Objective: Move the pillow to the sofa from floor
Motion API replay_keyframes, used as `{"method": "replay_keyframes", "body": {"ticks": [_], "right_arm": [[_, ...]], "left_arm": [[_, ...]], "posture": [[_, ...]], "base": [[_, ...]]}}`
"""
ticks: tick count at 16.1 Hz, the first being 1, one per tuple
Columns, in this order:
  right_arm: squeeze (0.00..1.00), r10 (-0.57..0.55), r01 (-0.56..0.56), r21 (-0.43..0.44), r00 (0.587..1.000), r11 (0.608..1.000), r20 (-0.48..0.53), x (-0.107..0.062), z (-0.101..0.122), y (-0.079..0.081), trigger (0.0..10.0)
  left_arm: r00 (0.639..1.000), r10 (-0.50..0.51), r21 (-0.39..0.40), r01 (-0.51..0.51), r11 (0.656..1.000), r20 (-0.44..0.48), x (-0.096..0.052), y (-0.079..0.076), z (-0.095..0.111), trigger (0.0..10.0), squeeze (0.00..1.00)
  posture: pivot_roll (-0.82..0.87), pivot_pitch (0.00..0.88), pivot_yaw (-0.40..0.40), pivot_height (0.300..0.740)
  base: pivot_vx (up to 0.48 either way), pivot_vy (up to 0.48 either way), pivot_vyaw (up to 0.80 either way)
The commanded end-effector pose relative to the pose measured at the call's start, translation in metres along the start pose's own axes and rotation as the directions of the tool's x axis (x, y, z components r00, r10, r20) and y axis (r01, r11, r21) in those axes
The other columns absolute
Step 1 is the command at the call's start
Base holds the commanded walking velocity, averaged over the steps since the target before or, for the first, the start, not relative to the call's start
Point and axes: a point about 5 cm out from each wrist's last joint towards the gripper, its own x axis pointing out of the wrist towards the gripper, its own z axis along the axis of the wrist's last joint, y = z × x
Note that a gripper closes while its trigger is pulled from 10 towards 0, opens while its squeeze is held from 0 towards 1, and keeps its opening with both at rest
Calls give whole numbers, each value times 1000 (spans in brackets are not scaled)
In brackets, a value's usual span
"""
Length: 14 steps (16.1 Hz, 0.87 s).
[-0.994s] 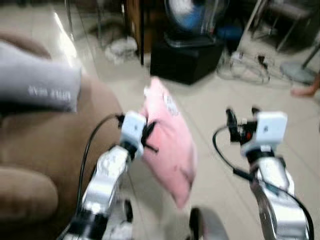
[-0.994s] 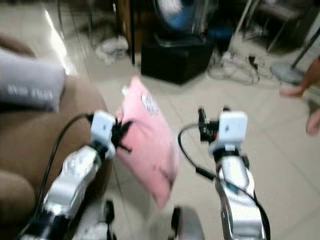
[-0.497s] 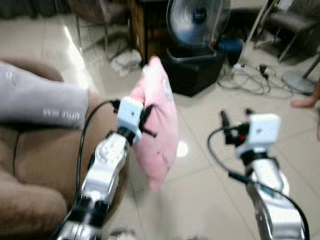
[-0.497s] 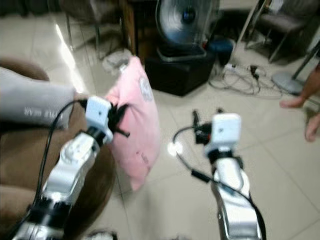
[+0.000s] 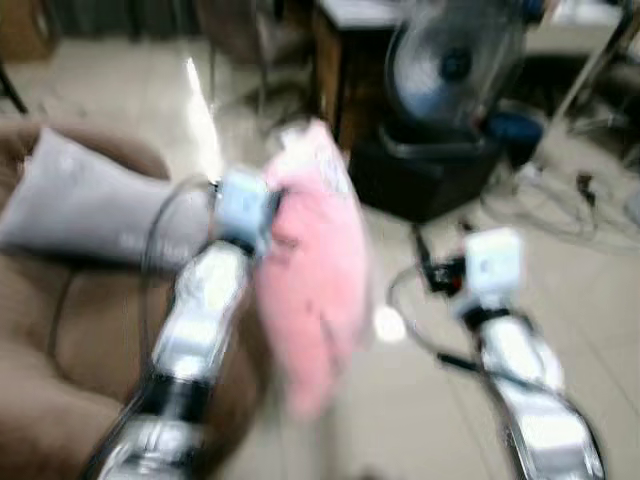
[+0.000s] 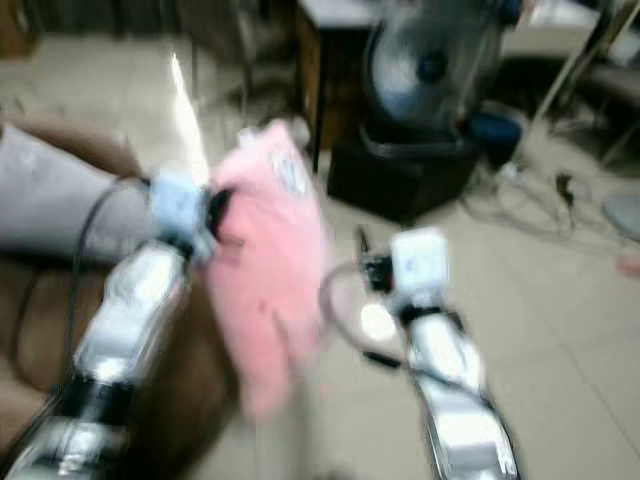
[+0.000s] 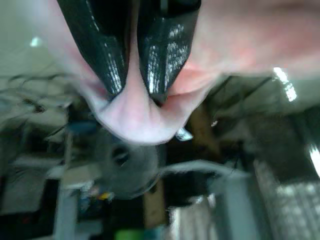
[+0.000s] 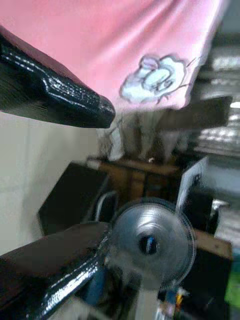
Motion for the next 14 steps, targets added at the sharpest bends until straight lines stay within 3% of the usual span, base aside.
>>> {"method": "replay_keyframes", "body": {"ticks": [1,3,8,11,14], "right_arm": [[0,39,-39,14,999,999,30,3,6,8,10000],[0,70,-71,18,997,997,16,-1,2,15,10000],[0,103,-103,39,995,994,-12,-7,-8,22,10000],[0,82,-81,49,996,996,-20,-9,-12,22,10000],[0,8,-7,55,1000,998,-26,-11,-16,15,10000]], "left_arm": [[998,42,41,-44,998,44,-3,16,9,10000,0],[999,35,54,-36,998,15,-13,18,4,10000,0],[999,-7,34,9,999,-50,-41,12,-9,10000,0],[997,-60,53,62,997,-42,-42,4,-5,10000,0],[995,-86,91,90,992,-42,-30,-2,-2,10000,0]], "posture": [[53,14,-59,740],[59,23,-63,740],[82,40,-62,740],[90,47,-50,740],[92,50,-34,740]], "base": [[465,0,800],[439,0,800],[0,0,800],[0,0,800],[0,0,800]]}}
